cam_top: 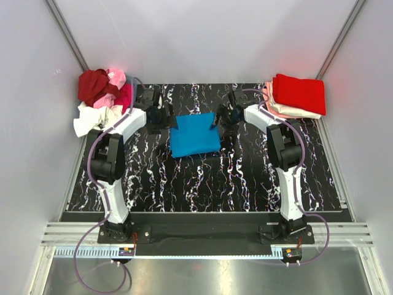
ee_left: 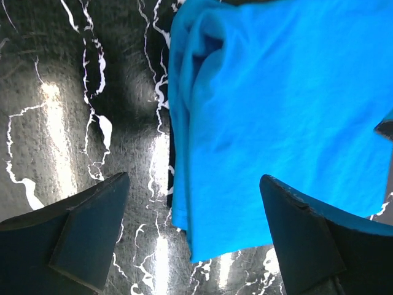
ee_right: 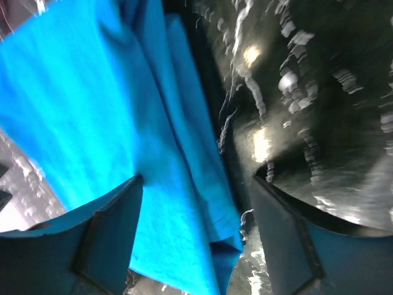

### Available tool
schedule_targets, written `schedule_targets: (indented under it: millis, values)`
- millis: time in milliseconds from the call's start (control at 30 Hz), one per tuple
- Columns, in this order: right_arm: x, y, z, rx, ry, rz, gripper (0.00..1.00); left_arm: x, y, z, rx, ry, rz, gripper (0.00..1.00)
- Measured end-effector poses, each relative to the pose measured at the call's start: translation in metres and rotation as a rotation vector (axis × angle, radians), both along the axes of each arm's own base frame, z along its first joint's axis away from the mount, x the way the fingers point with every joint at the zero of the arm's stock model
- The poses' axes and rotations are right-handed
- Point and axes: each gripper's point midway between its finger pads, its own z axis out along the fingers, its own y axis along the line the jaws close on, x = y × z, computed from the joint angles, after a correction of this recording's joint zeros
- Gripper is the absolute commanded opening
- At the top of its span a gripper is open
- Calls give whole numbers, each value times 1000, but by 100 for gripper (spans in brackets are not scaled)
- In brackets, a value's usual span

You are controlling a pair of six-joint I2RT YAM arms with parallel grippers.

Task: Fold and stack the t-shirts
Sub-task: Fold the tshirt

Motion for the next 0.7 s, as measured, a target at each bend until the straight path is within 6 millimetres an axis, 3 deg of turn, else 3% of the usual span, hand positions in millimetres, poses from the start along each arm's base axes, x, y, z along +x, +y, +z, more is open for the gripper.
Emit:
schedule_targets:
  millis: [133, 233, 367, 467, 567, 700]
  values:
    - [-9, 13, -6, 92, 20, 20, 61, -9, -1, -17, -14, 25, 2, 90]
    - [-17, 18, -11, 129, 28, 25, 43, -21, -3, -29, -26, 64, 3, 86]
    - [-40, 19, -20, 153, 77, 20, 22, -32, -20, -38, -46, 81, -19, 74]
    - [-52, 23, -22, 160, 95, 25, 19, -46, -34, -50, -60, 102, -42, 72]
    - [-72, 25, -23, 152, 106, 37, 19, -59, -46, -49, -80, 80, -61, 71]
    - [-118, 27, -21, 120, 131, 72, 18, -108, -57, -51, -93, 79, -92, 71]
